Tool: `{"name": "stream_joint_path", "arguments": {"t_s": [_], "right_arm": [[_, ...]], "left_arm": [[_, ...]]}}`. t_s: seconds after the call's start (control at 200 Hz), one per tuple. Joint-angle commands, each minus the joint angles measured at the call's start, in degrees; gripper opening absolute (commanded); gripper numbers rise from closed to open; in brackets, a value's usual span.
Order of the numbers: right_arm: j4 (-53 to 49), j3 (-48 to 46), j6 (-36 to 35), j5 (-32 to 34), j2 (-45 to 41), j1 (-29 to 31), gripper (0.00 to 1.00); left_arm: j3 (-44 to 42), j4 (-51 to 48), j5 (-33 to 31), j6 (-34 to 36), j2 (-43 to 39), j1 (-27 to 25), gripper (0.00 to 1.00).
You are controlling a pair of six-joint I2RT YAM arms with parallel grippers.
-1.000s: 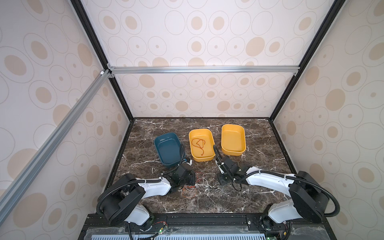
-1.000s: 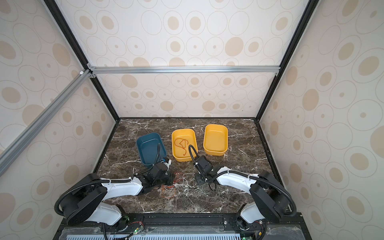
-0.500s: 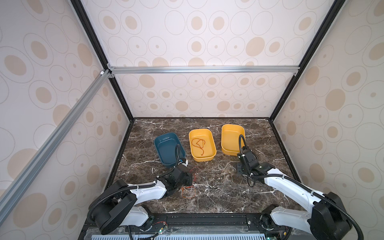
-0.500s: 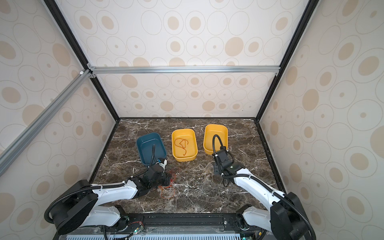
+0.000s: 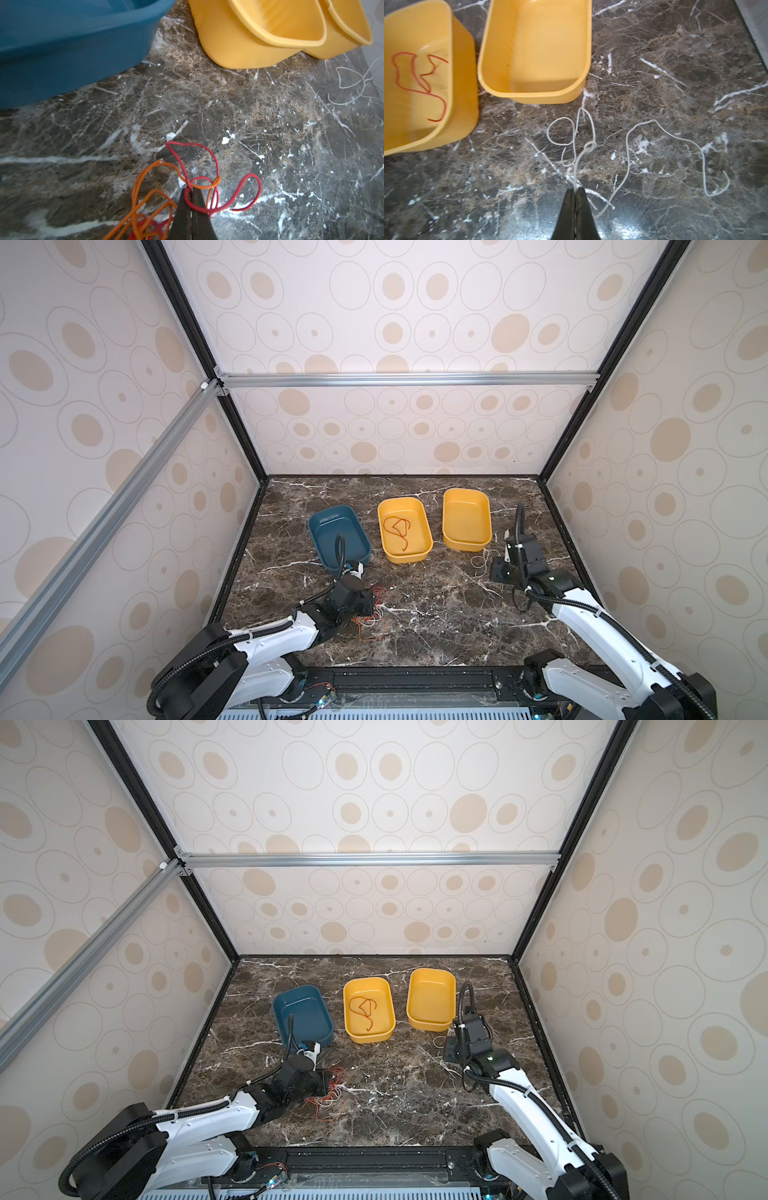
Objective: Untangle the cables
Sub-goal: 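Lift the white wire with the right gripper toward the farther yellow tub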
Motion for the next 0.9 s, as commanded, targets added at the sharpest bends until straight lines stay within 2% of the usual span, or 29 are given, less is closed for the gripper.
{"name": "stream_joint_path", "arguments": {"t_s": [0.0, 0.205, 0.31, 0.62, 0.895], "right_arm": [[-1.4, 4.6, -0.9, -7.9, -1.6, 0.0, 0.0], [-2.4, 10.8, -0.6, -20.1, -2.8, 0.0, 0.0], [-1.0, 13.8, -0.1, -24.1, -2.8, 0.0, 0.0], [7.0, 25.5, -0.2, -23.9, 5.0, 0.0, 0.0], [13.5, 36.6, -6.6, -19.7, 13.6, -0.4, 0.0]], "left_arm": [[0.2, -0.2, 0.0, -1.0, -0.2, 0.5, 0.0], [0.3, 2.5, 1.6, -0.6, 0.0, 0.5, 0.0], [0.1, 4.3, 2.7, -0.5, -0.3, 0.5, 0.0], [0.3, 7.7, 4.3, -0.8, 0.4, 0.5, 0.0], [-1.2, 11.1, 5.1, -1.8, 1.6, 0.5, 0.0]]}}
